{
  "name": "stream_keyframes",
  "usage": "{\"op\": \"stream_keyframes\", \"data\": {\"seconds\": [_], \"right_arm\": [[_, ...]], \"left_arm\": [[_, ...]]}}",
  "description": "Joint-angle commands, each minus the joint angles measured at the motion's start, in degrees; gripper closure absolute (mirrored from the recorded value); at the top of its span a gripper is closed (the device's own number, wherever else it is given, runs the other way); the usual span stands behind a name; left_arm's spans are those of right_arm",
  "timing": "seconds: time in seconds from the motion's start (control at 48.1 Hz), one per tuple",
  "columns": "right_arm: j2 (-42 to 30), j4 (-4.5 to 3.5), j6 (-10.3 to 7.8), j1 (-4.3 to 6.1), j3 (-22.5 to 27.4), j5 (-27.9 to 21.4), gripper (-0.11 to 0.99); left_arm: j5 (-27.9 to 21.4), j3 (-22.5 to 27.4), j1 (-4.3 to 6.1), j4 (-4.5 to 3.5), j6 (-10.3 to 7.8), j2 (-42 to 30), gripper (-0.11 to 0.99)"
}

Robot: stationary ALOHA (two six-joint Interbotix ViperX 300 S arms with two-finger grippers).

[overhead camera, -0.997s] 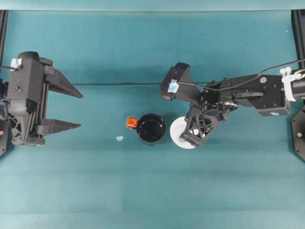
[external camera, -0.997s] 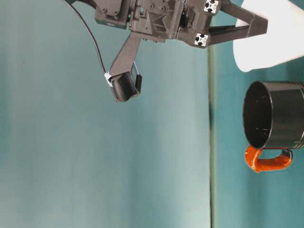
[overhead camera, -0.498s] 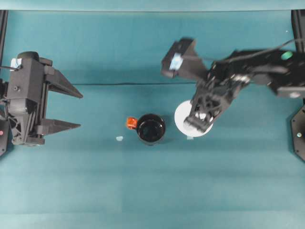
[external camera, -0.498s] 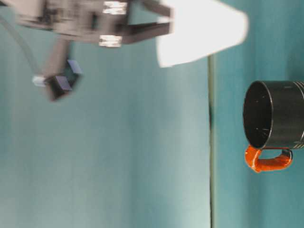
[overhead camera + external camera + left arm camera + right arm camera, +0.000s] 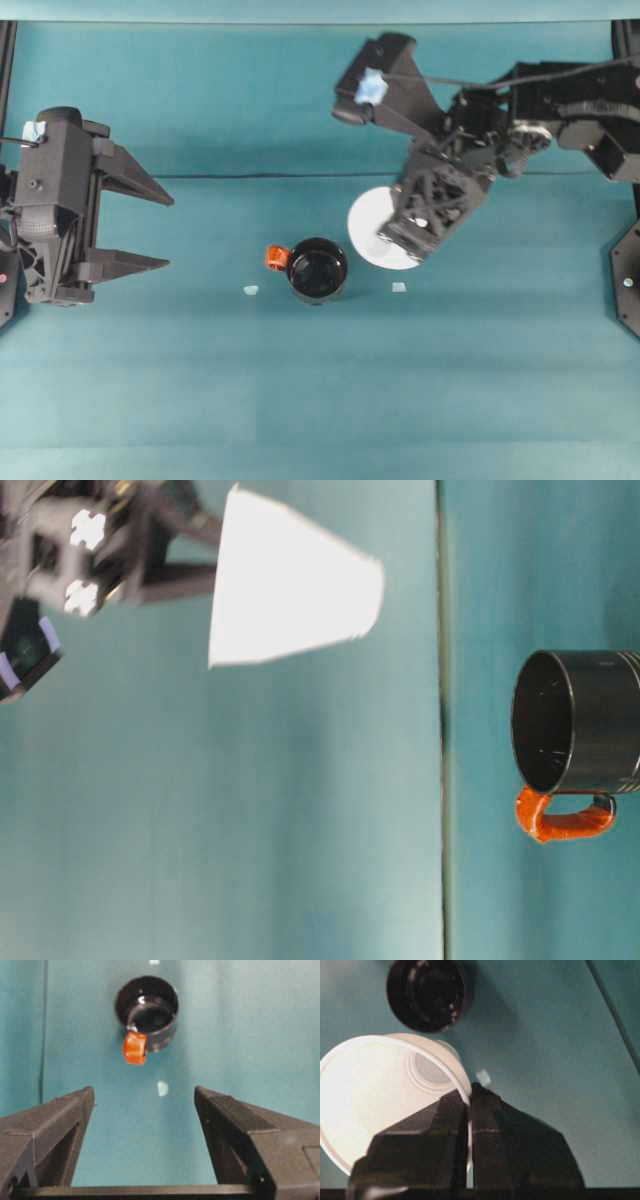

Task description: Put the paper cup into the moved red handle cup holder.

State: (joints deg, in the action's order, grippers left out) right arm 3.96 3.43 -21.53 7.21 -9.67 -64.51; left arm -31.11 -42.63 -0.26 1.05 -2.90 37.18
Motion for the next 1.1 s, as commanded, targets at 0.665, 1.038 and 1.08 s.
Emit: {"op": "stream_keyframes", "data": {"seconds": [0.665, 1.038, 1.08], "right_arm": [[-15.82, -0.09, 4.13, -1.76, 8.26, 3.43, 0.98], [-17.93, -0.18, 4.13, -1.85, 4.31, 8.17, 0.98], [-18.19, -0.26, 4.13, -1.85, 4.31, 8.26, 0.98]], "left_arm": [[0.53, 0.62, 0.0, 0.18, 0.09, 0.09, 0.02], [0.53, 0.62, 0.09, 0.18, 0.09, 0.0, 0.02], [0.53, 0.62, 0.0, 0.18, 0.09, 0.0, 0.02]]}}
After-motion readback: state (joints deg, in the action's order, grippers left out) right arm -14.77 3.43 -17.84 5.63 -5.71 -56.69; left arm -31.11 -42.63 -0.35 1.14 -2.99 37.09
